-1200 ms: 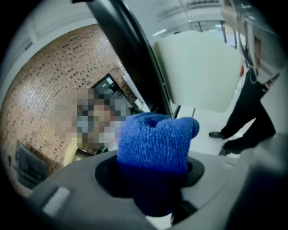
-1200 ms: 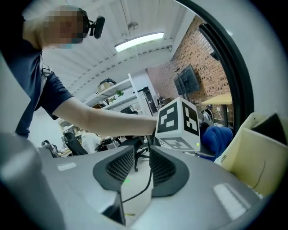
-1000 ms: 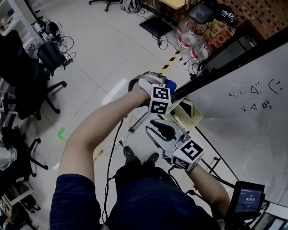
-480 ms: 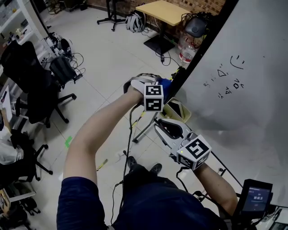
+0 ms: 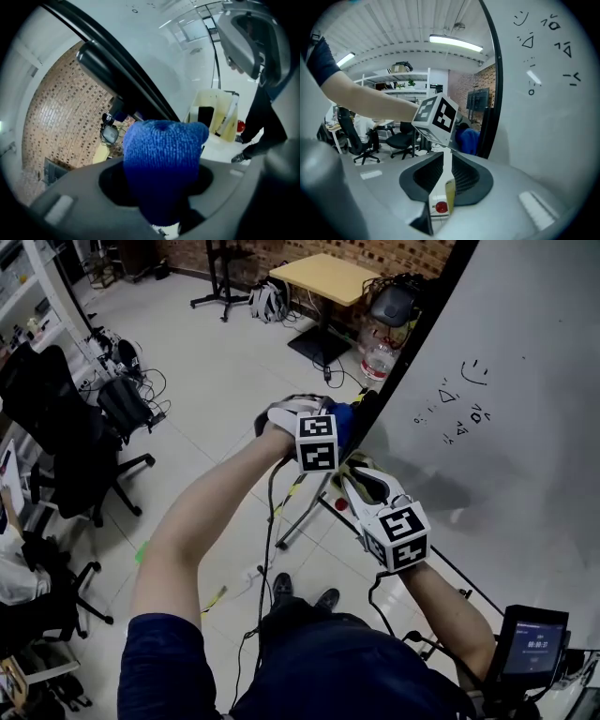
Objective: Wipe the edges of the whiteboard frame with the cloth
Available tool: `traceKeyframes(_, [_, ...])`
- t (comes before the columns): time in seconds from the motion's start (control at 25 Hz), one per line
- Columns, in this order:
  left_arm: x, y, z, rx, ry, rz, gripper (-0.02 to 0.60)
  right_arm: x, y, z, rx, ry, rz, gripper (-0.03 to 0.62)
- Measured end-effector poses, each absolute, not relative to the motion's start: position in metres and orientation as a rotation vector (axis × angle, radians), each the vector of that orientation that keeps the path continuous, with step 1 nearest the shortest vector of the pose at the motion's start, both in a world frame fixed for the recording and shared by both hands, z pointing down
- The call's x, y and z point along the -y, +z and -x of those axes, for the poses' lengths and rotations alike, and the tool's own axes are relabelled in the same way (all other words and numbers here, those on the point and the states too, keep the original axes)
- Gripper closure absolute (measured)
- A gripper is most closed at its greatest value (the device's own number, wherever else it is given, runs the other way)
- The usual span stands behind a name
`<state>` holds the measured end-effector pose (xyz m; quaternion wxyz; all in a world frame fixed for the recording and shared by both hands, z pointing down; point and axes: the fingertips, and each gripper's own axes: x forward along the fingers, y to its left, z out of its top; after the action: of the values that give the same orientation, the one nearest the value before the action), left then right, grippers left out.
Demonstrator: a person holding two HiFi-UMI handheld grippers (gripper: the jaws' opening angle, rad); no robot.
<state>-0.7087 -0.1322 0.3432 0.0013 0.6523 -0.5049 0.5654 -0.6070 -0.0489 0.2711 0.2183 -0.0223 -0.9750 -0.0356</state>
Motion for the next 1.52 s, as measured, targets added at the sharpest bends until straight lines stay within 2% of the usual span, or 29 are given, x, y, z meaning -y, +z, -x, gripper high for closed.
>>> traceKeyframes(0.52, [0.134, 0.315, 0.709, 1.524, 1.674, -2.181, 0.374, 0.054, 0.262, 0.634, 2.627, -0.197, -0.136, 0.542])
traceKeyframes(0.96, [0.138, 0.274, 0.737, 1.6, 1.806, -2.198, 0.374, 0.051, 0.261, 0.646, 2.641, -0.19, -0.186, 0.547])
traceKeyframes(1.32, [0.142, 0.241, 0.71, 1.523, 2.1, -2.267, 0.374, 0.042, 0.247, 0.662, 2.665, -0.198, -0.187, 0.549])
traceKeyframes(1.52, [0.146, 0.217, 0.712, 1.579, 2.089, -2.302, 0.374, 0.045, 0.239, 0.667, 2.681, -0.211, -0.207, 0.55])
